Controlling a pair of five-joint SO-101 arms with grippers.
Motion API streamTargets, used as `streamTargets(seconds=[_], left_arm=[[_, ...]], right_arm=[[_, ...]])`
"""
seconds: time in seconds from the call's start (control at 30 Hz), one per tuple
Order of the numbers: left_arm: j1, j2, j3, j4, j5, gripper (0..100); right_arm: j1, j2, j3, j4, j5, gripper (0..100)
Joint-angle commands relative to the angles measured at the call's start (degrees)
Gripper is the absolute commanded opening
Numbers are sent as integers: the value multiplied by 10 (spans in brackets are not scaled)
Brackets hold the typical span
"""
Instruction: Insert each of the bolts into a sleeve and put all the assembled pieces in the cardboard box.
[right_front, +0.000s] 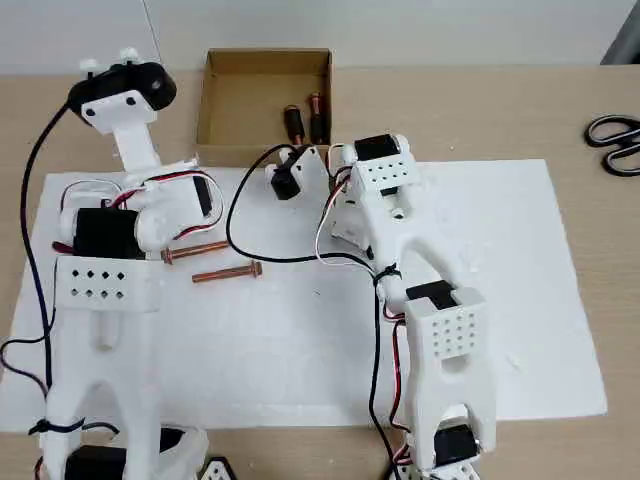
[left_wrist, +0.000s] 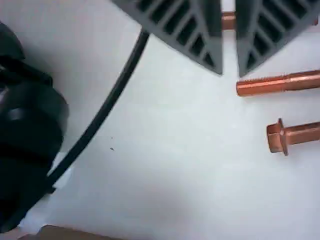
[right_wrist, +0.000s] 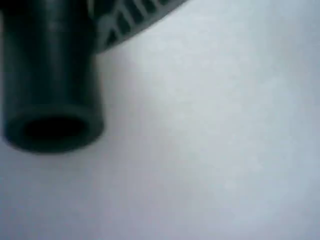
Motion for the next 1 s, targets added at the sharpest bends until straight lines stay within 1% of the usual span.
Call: streamTargets(seconds=[0.0, 0.13, 0.4, 0.57, 0.73, 0.97], left_arm=[[-3, -4, -2, 2, -4, 6], [-3, -4, -2, 2, -3, 6], [-2, -4, -2, 2, -2, 6], [-2, -4, -2, 3, -2, 6], [-2, -4, -4, 3, -2, 6], [-2, -4, -5, 3, -2, 6]], right_arm=[[0, 0, -2, -10, 2, 26], [-2, 0, -2, -8, -1, 14], [-4, -7, -4, -6, -54, 13], [-3, -77, -4, 17, -92, 13], [2, -147, -2, 26, -115, 13], [33, -199, -2, 78, -172, 13]])
